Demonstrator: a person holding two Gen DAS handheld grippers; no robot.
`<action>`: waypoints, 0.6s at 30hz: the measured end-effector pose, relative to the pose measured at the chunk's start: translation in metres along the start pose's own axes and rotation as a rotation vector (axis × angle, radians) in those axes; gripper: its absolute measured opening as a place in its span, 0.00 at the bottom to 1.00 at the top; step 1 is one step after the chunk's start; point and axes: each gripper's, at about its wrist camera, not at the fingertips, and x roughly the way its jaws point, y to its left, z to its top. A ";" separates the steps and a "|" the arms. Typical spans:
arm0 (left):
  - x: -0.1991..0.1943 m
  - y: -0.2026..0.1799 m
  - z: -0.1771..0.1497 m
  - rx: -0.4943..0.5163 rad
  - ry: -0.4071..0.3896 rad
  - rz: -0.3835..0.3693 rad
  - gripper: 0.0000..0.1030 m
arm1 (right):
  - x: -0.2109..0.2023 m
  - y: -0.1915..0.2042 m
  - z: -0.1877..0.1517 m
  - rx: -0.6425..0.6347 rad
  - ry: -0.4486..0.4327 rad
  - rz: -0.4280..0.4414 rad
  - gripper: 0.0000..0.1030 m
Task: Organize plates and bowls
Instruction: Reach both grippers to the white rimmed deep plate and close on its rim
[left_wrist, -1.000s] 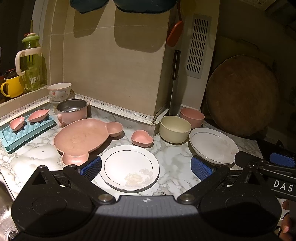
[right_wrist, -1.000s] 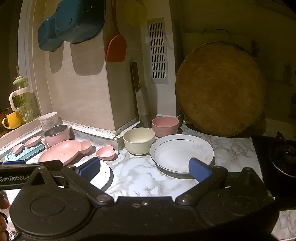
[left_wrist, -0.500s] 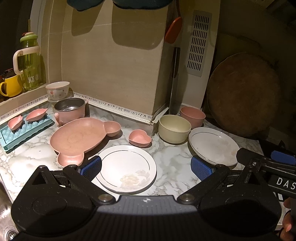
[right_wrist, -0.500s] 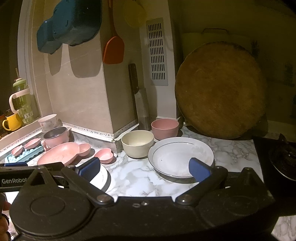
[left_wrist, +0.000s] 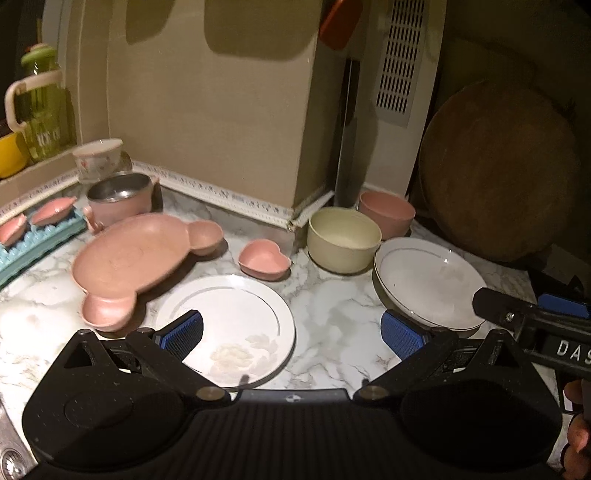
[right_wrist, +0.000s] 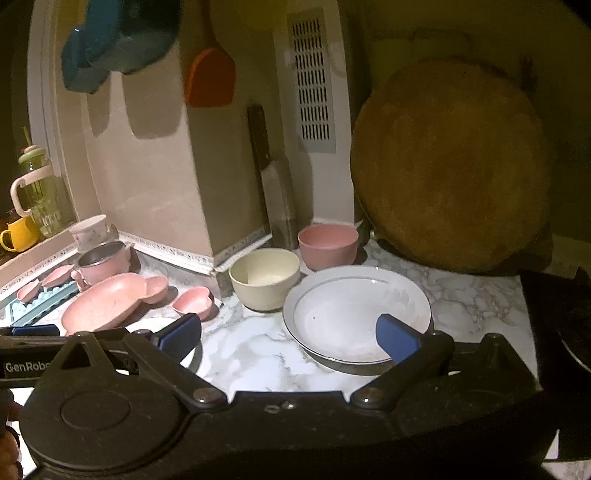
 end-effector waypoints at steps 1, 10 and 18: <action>0.006 -0.003 0.001 -0.001 0.012 -0.001 1.00 | 0.005 -0.005 0.000 0.007 0.011 -0.001 0.97; 0.076 -0.050 0.011 0.028 0.116 -0.072 1.00 | 0.059 -0.063 0.009 0.009 0.100 -0.045 0.94; 0.138 -0.082 0.027 0.004 0.197 -0.062 1.00 | 0.121 -0.126 0.028 0.000 0.201 -0.084 0.90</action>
